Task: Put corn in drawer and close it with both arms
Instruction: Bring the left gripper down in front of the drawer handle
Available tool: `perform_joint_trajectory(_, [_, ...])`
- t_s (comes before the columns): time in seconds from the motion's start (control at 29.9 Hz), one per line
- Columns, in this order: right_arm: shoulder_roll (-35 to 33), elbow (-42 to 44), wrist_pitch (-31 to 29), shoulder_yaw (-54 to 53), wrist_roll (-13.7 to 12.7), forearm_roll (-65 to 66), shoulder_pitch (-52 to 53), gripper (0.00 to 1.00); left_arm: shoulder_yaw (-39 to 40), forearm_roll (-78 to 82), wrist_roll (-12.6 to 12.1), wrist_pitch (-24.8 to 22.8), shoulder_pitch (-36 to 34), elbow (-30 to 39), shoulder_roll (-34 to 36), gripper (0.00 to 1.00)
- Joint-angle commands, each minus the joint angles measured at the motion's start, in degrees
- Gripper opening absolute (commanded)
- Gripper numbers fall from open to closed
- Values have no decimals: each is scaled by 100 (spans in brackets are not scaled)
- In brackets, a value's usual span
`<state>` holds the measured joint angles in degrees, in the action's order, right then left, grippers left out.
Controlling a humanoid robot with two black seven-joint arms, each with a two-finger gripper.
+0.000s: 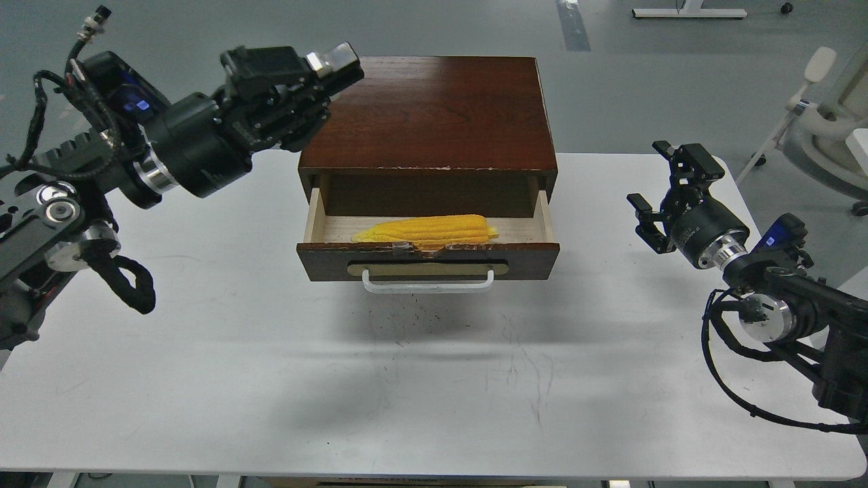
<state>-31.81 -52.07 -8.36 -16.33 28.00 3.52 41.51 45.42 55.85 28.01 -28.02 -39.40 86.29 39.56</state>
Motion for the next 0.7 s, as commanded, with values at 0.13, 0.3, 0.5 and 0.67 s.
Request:
perform_joint_trajectory(0.13, [-9, 4, 1, -1, 0, -1, -11, 99, -95, 1876, -1, 2, -41, 687, -326, 0])
perform_joint_trajectory(0.3, [-9, 4, 10, -1, 0, -1, -11, 99, -717, 2746, -1, 2, -15, 828, -493, 0])
perform_joint_trajectory(0.5, [-9, 4, 63, 7, 0, -1, -29, 99, -1334, 3282, -1, 2, 187, 828, -564, 0])
perform_joint_trajectory(0.67, [-9, 4, 63, -1, 0, -1, -91, 99, -1826, 3670, -1, 2, 354, 723, -590, 0])
